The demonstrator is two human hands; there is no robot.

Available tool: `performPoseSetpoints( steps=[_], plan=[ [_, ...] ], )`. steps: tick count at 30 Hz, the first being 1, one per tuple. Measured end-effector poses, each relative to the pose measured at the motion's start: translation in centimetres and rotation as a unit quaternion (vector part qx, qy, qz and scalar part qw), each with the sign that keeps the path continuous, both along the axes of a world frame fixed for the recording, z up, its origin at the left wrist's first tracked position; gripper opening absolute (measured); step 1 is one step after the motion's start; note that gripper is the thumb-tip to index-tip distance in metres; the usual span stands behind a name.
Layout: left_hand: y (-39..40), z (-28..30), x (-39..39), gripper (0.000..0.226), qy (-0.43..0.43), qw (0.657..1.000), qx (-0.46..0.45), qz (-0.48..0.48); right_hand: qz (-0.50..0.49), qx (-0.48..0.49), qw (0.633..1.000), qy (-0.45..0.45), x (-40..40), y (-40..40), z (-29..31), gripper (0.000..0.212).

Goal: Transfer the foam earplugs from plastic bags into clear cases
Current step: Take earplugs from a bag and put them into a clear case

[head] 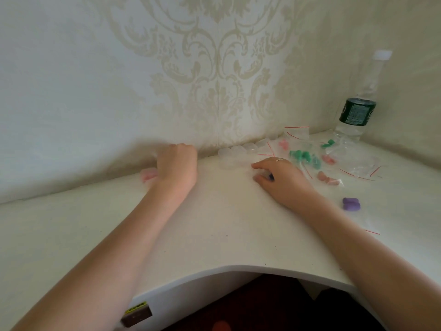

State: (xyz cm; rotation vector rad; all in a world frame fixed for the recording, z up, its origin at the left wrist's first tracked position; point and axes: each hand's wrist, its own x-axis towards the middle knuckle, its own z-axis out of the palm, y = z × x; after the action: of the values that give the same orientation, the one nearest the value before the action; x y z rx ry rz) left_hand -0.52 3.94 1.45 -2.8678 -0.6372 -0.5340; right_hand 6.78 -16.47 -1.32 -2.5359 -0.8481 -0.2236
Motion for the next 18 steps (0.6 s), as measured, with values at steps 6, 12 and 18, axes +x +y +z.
performPoseSetpoints(
  steps=[6,12,18],
  plan=[
    [0.5,0.0,-0.2,0.022,-0.032,0.999,0.007,-0.005,-0.005,0.127,0.991,0.037,0.1,-0.3,0.5,0.042],
    [-0.7,-0.9,0.7,0.026,-0.210,0.936,0.002,-0.281,-0.005,0.321,0.928,0.187,0.8,-1.3,2.1,0.024],
    [-4.0,-3.1,1.1,0.043,0.062,0.923,-0.059,-0.374,-0.085,0.065,0.989,0.098,2.1,-3.3,1.5,0.033]
  ],
)
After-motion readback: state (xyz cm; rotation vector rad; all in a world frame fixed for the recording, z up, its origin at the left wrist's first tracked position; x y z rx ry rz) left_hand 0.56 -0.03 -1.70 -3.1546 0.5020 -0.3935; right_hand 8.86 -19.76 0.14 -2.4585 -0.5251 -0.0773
